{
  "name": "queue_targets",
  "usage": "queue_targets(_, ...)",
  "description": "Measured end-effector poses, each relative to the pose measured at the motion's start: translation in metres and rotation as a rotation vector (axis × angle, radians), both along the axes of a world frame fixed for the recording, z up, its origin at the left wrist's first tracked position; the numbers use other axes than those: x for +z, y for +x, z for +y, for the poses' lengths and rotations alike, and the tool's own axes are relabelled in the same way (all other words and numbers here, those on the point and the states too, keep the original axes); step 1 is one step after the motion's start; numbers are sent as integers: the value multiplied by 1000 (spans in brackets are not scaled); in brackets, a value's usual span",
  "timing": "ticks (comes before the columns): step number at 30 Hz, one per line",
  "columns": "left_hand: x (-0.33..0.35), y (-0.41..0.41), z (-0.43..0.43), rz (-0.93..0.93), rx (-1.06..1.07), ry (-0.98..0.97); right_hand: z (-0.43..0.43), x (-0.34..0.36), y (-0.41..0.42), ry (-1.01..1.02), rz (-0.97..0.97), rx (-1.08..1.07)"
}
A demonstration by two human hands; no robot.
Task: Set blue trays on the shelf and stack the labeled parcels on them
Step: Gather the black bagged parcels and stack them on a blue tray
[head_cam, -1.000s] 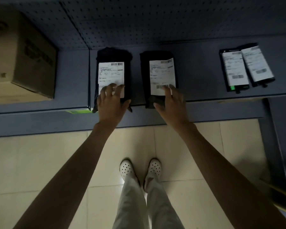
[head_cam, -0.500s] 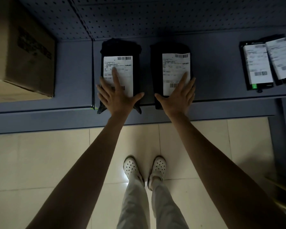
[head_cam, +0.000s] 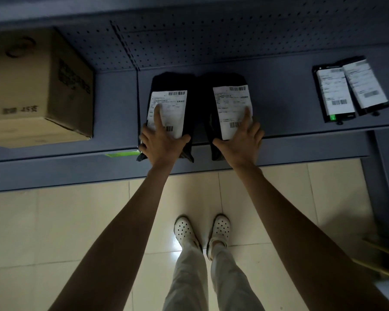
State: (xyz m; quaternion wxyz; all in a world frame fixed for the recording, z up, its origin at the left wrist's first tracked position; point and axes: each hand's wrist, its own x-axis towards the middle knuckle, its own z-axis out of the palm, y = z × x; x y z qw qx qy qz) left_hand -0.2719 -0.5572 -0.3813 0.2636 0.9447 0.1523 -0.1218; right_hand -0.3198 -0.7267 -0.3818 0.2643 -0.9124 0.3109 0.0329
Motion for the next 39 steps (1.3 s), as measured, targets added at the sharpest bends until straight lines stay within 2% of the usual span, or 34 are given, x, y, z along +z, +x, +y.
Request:
queue_targets(8,69,-58,42,-39,52,-25,35,70,-39,49,0,120)
queue_targets(17,133,-159,104,-125,269,33,83,138,-94,27,-25,401)
queue_targets(28,249,-260,182,-430,546,68,169,247,-142,44,-268,704)
queue_targets(34,301,-289,245,-564,653,133,238,304,-141,43,-440,845)
queue_targets(39,332,-293,309,-655,732,151,308,339,-131,10,-511,913)
